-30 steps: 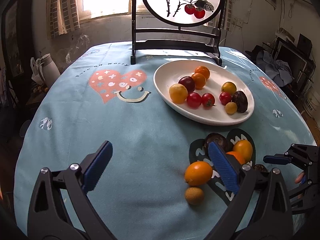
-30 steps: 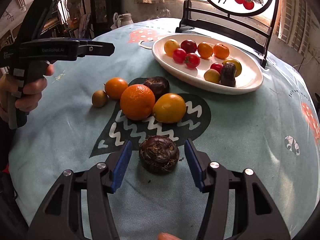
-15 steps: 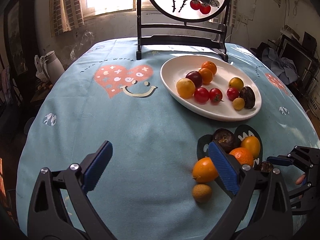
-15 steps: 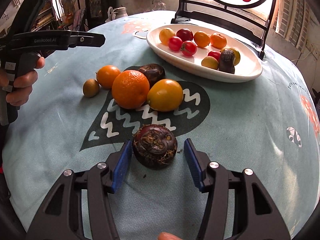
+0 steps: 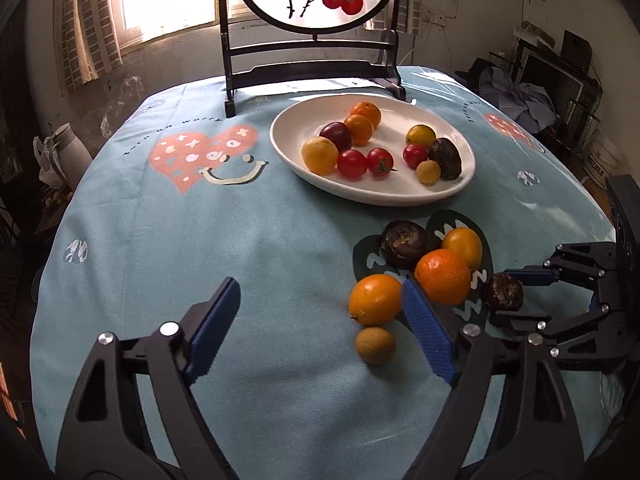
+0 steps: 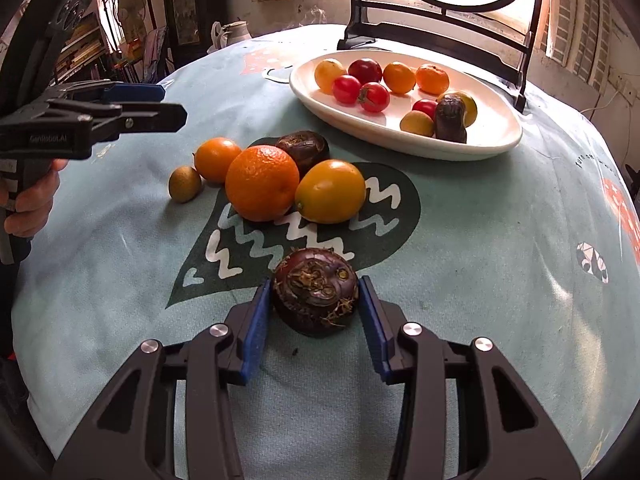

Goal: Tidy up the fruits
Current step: 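Grasp the small yellow citrus with the left gripper while the right gripper lifts the dark fruit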

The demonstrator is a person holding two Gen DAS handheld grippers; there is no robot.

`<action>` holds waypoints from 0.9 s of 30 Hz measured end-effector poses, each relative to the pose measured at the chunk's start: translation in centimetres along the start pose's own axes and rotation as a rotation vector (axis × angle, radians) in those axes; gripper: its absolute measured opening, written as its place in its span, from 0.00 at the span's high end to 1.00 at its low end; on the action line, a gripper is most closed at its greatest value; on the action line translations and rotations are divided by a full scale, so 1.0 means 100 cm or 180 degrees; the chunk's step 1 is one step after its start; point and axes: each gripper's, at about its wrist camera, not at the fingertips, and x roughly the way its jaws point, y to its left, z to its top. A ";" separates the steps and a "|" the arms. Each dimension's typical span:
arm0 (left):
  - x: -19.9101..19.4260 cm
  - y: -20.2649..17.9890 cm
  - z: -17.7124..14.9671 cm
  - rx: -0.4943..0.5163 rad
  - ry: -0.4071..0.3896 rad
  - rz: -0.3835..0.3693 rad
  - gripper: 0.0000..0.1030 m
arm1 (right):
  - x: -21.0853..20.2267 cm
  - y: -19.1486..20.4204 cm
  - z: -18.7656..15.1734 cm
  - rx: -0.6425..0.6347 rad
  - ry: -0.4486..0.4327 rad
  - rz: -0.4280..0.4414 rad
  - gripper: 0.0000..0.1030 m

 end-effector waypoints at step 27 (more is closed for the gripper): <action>0.032 -0.032 -0.029 0.0362 0.0468 -0.0123 0.72 | 0.001 0.001 -0.001 -0.0050 -0.0017 -0.0045 0.57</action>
